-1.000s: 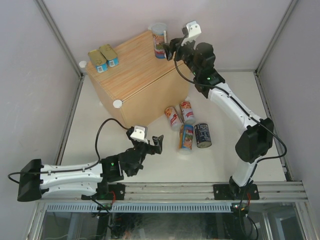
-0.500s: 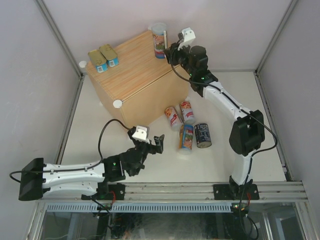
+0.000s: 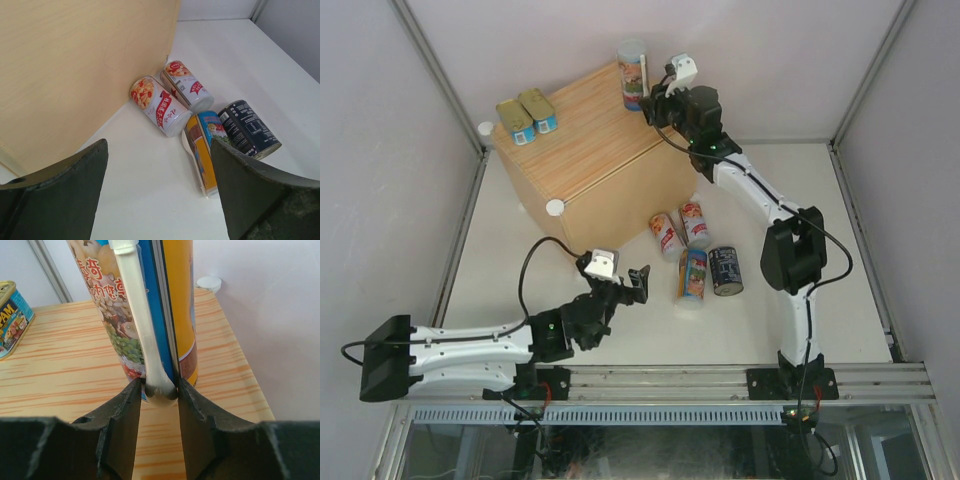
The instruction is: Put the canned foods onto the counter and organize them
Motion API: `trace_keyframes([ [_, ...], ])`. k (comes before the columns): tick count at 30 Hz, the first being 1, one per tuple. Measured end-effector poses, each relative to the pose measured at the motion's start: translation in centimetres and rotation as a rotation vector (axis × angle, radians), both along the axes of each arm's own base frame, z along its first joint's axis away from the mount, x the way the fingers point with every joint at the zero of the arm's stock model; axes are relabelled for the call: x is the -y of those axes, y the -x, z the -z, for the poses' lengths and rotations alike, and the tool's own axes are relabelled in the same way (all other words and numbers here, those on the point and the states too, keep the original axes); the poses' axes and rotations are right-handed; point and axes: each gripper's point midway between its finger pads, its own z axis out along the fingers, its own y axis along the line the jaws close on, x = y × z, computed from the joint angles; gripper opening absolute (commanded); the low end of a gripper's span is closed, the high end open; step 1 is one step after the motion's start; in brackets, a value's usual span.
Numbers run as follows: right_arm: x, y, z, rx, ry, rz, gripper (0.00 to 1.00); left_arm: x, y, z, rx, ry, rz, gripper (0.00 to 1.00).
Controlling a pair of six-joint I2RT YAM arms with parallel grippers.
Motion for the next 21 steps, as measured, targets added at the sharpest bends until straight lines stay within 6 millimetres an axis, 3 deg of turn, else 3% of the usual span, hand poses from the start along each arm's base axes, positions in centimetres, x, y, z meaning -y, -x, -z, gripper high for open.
trace_keyframes([
  [21,-2.9,-5.1,-0.2,0.031,-0.036,-0.037,0.4,-0.5,-0.9,0.1,0.0,0.004,-0.027,0.87],
])
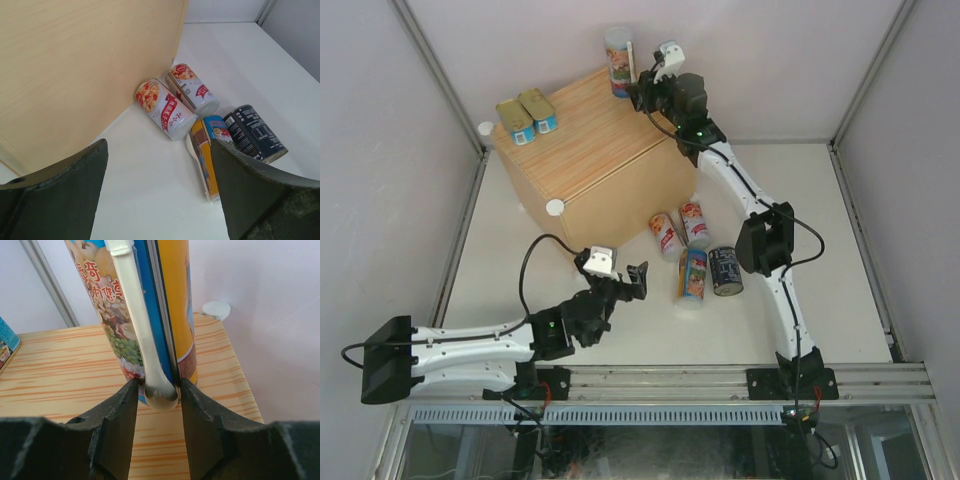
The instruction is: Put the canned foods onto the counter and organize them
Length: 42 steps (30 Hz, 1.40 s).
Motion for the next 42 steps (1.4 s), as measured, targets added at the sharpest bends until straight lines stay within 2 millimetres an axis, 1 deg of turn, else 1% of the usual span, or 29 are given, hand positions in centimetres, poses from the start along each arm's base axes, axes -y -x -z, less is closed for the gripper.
trace_keyframes([
  [12,-0.3,-1.3,0.0,0.017,-0.046,-0.005,0.43,-0.4,-0.5,0.1,-0.001,-0.001,-0.019,0.87],
  [15,-0.3,-1.7,0.2,0.022,-0.063,-0.01,0.44,-0.5,-0.6,0.3,-0.005,-0.013,-0.023,0.87],
  [21,-0.3,-2.1,-0.3,0.042,-0.093,-0.012,0.48,-0.8,-0.7,0.9,-0.015,-0.043,-0.03,0.87],
  [27,-0.2,-2.3,-0.5,0.053,-0.107,-0.007,0.55,-1.0,-0.6,1.5,-0.033,-0.059,-0.033,0.87],
  [31,-0.1,-2.3,-0.4,0.064,-0.11,-0.004,0.63,-1.3,-0.5,1.8,-0.042,-0.069,-0.034,0.87],
  [34,0.2,-1.5,-0.6,0.049,-0.104,-0.005,0.67,-1.4,-0.3,1.8,-0.046,-0.075,-0.032,0.88],
  [37,1.0,-0.2,-0.5,0.01,-0.09,0.002,0.7,-1.6,0.1,1.5,-0.045,-0.081,-0.025,0.87],
  [39,1.8,1.1,-0.3,-0.024,-0.077,0.015,0.71,-1.5,0.5,0.9,-0.043,-0.076,-0.012,0.87],
  [41,2.9,2.9,0.1,-0.058,-0.064,0.038,0.72,-1.4,0.8,-0.1,-0.039,-0.059,-0.002,0.87],
  [42,3.5,4.1,0.2,-0.073,-0.06,0.046,0.72,-1.3,0.9,-0.6,-0.037,-0.049,0.003,0.87],
])
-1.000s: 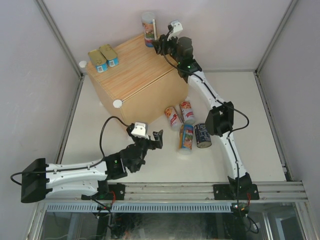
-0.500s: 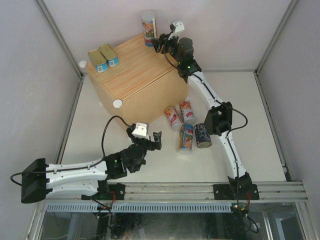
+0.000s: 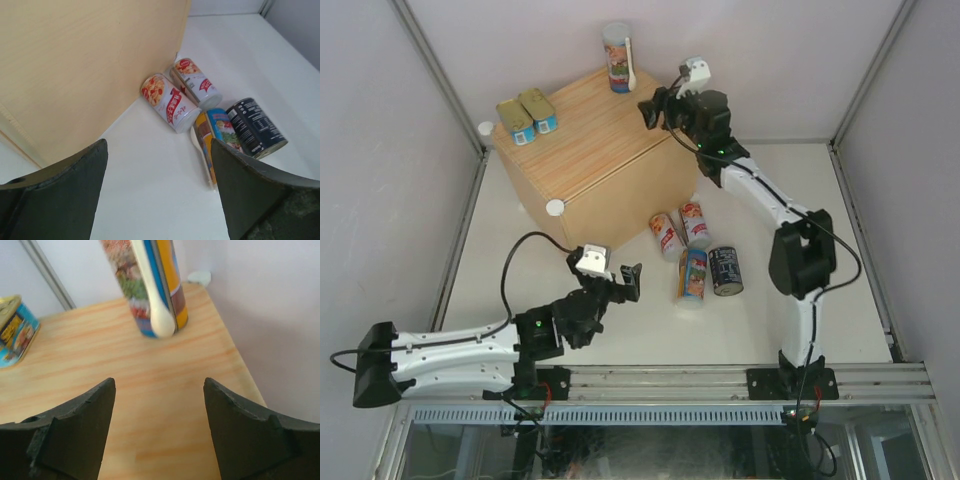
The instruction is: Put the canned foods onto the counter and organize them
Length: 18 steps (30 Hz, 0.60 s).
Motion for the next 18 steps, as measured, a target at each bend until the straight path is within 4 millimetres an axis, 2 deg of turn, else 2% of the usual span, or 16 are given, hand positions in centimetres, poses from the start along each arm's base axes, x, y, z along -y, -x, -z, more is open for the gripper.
trace_keyframes([
  [2,1.1,2.4,-0.3,-0.004,0.001,0.011,0.73,0.1,0.3,-0.9,0.003,0.029,0.008,0.87],
  [4,2.4,5.6,0.1,-0.039,0.013,0.031,0.73,0.1,0.5,-1.3,0.004,0.053,0.013,0.87],
  [8,5.6,13.0,1.2,-0.088,0.033,0.07,0.74,0.3,1.0,-1.1,-0.004,0.045,0.031,0.87],
  [11,7.4,17.2,1.7,-0.101,0.033,0.092,0.76,0.6,1.3,-1.1,-0.008,0.02,0.038,0.87],
  [14,8.8,20.6,2.6,-0.114,0.032,0.103,0.78,1.2,1.5,-2.0,-0.006,0.01,0.04,0.87],
  [18,10.2,22.9,3.2,-0.133,0.037,0.116,0.78,1.9,1.7,-3.9,0.002,0.017,0.029,0.87],
])
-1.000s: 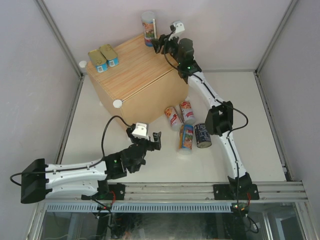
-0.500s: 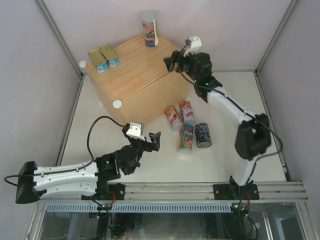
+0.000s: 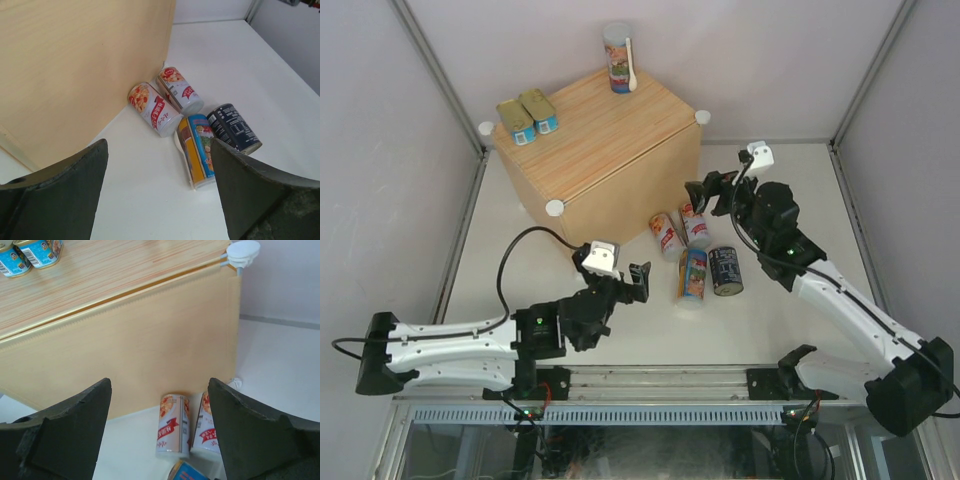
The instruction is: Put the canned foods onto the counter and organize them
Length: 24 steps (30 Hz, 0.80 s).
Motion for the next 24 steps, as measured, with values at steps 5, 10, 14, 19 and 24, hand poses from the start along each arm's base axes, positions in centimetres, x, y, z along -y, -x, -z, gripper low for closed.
trace_keyframes([
  [5,0.8,1.2,-0.4,0.001,-0.012,0.003,0.8,0.1,0.1,-1.0,-0.001,-0.02,-0.021,0.87],
  [10,1.2,1.7,-0.5,-0.009,-0.027,0.006,0.83,0.3,-0.1,-0.8,-0.008,-0.065,-0.037,0.87],
  [14,1.7,2.3,-0.2,-0.031,-0.045,0.02,0.84,0.9,-0.2,-0.7,-0.027,-0.109,-0.038,0.88],
  [19,2.8,3.3,0.8,-0.06,-0.07,0.053,0.89,2.5,0.2,0.4,-0.075,-0.129,-0.004,0.89],
  [24,5.0,4.7,3.0,-0.098,-0.069,0.121,0.96,4.3,0.0,3.5,-0.145,-0.187,0.041,0.9],
])
